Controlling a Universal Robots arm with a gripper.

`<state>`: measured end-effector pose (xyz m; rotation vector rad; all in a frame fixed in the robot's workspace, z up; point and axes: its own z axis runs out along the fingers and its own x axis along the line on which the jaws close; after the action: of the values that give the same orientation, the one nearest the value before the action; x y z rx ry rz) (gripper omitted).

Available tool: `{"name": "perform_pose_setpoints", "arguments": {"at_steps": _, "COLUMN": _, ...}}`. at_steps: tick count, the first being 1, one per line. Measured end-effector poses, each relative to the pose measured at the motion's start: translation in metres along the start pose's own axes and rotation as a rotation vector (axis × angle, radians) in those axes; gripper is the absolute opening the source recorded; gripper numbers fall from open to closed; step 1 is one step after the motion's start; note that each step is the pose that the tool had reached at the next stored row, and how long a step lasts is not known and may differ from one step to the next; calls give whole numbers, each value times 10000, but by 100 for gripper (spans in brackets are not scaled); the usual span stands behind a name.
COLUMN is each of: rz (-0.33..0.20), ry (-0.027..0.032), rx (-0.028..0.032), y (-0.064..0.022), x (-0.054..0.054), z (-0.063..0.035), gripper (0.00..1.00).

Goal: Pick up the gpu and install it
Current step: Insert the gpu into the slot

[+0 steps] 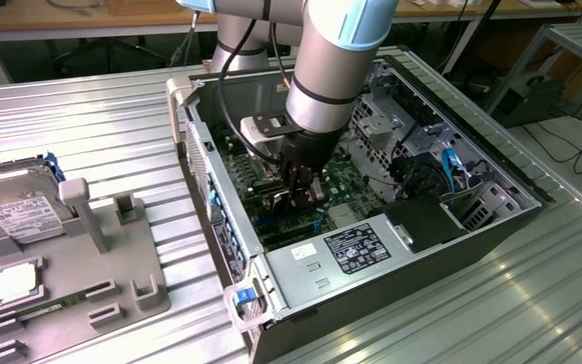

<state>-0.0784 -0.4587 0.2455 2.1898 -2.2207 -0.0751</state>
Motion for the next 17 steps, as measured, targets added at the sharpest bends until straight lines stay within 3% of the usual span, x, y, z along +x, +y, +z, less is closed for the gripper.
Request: {"name": "perform_pose_setpoints", "arguments": {"at_steps": 17, "rz": -1, "ry": 2, "rx": 0, "y": 14, "x": 1, "z": 22, "gripper": 28}}
